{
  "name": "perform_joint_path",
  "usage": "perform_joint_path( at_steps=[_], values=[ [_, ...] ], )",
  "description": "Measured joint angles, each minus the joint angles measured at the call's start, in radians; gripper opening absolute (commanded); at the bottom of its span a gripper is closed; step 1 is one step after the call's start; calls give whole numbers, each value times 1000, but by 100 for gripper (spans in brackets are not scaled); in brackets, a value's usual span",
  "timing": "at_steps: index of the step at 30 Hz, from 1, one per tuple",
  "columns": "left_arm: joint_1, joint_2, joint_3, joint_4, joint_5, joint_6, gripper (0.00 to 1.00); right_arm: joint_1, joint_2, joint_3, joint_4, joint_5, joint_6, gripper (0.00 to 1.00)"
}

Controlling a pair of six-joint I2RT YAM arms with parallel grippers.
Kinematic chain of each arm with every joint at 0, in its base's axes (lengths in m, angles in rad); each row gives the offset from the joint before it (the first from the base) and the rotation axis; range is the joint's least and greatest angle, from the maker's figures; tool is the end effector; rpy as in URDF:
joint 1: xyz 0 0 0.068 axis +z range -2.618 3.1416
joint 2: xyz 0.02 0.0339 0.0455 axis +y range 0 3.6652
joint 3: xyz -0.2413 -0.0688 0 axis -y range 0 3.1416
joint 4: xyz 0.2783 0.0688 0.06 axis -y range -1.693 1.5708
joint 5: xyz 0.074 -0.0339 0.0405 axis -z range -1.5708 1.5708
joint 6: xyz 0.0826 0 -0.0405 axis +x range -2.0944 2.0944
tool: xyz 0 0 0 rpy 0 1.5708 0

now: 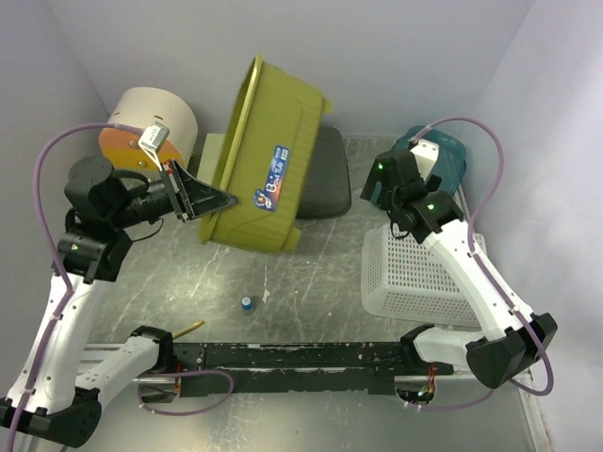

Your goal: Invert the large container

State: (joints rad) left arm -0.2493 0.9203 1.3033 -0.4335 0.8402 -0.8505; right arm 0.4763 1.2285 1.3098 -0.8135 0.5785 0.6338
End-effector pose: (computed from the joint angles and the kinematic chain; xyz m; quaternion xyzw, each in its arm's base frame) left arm 0.2160 -0.1185 0.4587 0.0725 0.7153 -0.5808 0.3819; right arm 0.3033 0.1057 0.3275 0.1846 0.8636 -0.0158 0.4689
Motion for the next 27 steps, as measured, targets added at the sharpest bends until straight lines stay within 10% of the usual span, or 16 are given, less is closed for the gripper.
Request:
perform_joint_path(
  at_steps=[7,17,27],
  values=[
    [-1,-56,-246,402,154,-343,7,-26,-72,68,-34,117,-20,100],
    [-1,-80,-266,264,274,-344,7,-31,-151,199,-14,224,-97,100],
    [-1,-46,-334,174,406,-344,7,-112,-34,230,83,-290,-215,100]
  ],
)
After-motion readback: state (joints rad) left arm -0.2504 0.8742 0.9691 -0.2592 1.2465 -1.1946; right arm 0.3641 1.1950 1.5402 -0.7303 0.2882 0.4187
